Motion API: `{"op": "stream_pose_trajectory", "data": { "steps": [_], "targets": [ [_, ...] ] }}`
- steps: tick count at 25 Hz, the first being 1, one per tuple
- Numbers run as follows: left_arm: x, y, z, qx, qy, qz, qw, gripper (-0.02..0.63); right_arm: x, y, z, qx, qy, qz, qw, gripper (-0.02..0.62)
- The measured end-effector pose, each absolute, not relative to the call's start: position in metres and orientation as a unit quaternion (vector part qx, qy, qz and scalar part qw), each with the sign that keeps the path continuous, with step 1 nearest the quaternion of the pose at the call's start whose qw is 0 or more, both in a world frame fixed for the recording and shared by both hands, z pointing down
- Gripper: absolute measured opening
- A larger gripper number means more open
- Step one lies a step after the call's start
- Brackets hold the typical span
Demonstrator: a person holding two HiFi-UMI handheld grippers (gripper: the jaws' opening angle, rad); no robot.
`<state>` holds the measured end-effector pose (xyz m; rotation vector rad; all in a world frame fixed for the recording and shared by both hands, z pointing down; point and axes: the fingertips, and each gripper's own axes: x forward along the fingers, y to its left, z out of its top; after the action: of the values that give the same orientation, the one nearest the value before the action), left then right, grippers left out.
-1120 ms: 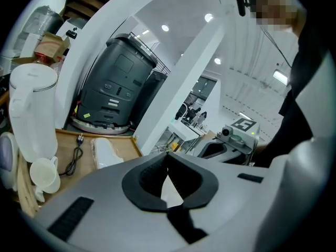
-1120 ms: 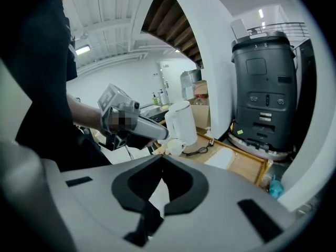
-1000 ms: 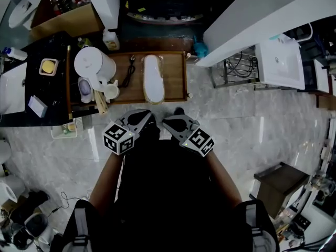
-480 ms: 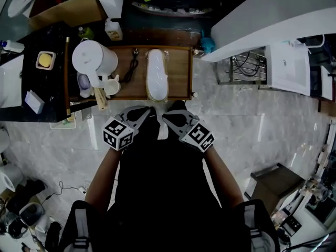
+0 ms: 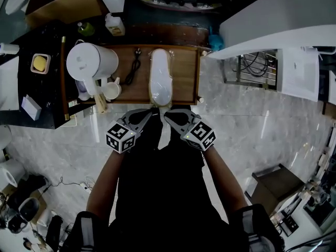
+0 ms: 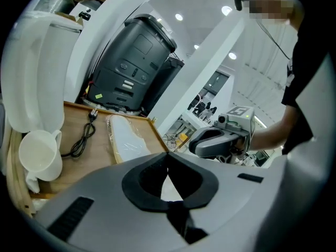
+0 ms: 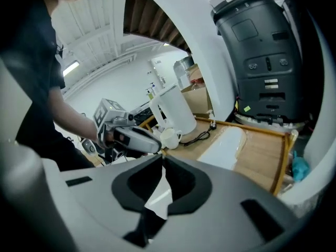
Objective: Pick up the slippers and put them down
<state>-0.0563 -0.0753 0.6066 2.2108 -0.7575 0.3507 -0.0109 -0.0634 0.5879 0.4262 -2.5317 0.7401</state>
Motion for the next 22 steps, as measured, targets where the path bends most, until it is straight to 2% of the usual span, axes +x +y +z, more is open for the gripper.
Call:
{"op": "stream_pose_trajectory", "data": {
  "steps": [4, 9, 15, 22],
  "targets": [
    [-0.059, -0.084, 0.627, 0.858, -0.298, 0.140, 0.393, 0.012, -0.006, -0.076, 0.610, 0.155, -0.915, 0.284, 0.241, 0.022],
    [-0.065, -0.101, 0.649, 0.851, -0.326, 0.160, 0.379, 0.014, 0.001, -0.094, 0.636, 0.178, -0.910, 0.274, 0.254, 0.107],
    [-0.071, -0.117, 0.665, 0.844, -0.338, 0.166, 0.381, 0.015, 0.002, -0.102, 0.659, 0.199, -0.904, 0.272, 0.263, 0.137],
    [-0.064, -0.121, 0.683, 0.845, -0.317, 0.181, 0.392, 0.109, 0.007, -0.113, 0.684, 0.225, -0.887, 0.297, 0.273, 0.219]
  ]
}}
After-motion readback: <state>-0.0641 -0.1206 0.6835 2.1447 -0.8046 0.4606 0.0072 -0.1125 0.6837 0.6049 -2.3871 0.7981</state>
